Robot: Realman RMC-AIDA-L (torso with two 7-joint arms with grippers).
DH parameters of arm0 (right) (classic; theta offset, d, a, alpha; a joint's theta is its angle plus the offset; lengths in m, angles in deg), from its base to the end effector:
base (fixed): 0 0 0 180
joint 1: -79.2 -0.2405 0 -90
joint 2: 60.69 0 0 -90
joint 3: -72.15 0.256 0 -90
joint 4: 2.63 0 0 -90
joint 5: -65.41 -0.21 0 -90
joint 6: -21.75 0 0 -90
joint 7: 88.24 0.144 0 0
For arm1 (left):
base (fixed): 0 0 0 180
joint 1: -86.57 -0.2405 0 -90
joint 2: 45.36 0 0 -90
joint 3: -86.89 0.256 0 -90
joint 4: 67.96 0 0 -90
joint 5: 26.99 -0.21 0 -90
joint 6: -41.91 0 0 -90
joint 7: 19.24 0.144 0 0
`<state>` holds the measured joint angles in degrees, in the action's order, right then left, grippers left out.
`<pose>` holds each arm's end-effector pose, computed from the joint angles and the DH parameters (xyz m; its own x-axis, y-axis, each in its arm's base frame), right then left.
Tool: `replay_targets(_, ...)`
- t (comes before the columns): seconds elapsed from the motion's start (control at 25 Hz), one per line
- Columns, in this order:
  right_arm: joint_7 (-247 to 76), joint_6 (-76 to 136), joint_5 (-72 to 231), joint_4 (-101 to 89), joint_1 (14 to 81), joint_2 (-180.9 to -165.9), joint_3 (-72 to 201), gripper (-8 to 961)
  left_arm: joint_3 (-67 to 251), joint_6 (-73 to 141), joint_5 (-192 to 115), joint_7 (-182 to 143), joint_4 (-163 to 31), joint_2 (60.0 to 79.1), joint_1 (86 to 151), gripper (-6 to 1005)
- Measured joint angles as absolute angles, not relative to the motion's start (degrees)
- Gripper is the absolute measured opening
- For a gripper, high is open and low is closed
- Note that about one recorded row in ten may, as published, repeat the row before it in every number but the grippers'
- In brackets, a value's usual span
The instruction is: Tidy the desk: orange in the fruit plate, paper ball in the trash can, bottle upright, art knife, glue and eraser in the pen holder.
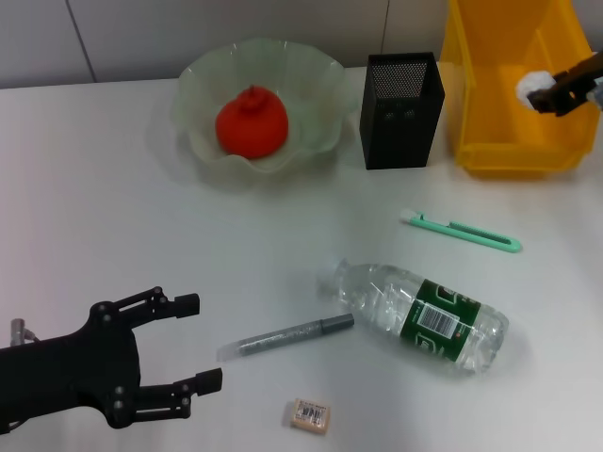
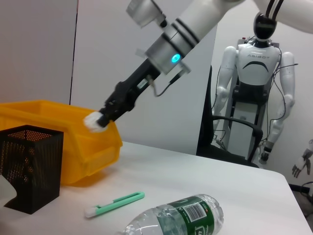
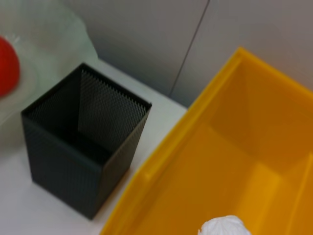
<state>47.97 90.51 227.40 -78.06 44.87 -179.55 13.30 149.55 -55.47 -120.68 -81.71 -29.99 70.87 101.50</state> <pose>0.2347 0.4159 0.0948 0.7790 -0.6251 -0.0495 -0.4166 -0.4568 -0.7860 -0.2831 0.2449 -0.0099 0.7998 0.1706 0.5756 0.2580 -0.9634 -0.0731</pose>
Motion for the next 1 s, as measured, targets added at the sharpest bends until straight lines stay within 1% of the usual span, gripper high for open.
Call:
replay_targets(0.04,44.6,85.9,224.4,-74.6,45.0,-179.23,13.7,327,149.6,-55.4,-120.7,-81.8,-30.0,70.89,101.6,836)
replay_targets(0.28,35.7,77.8,217.7,-67.2,44.1,-178.80,16.6,327,149.6,-55.2,-120.7,-82.0,-30.0,71.10,101.8,835)
replay_targets(0.4,33.5,74.7,214.2,-63.4,43.4,-177.94,18.0,326,149.5,-55.2,-120.7,-81.9,-30.0,71.14,101.8,834)
replay_targets(0.44,33.4,73.9,213.0,-61.4,42.8,-177.30,19.2,326,149.5,-55.0,-120.7,-82.0,-30.0,71.26,101.7,834)
replay_targets(0.64,33.4,73.5,212.5,-59.8,42.3,-176.72,20.6,326,149.5,-54.9,-120.7,-82.2,-30.0,71.29,101.7,833)
replay_targets(1.0,33.3,74.4,212.6,-60.4,42.6,-176.70,20.6,647,149.5,-54.7,-120.6,-82.3,-30.0,71.36,102.3,831)
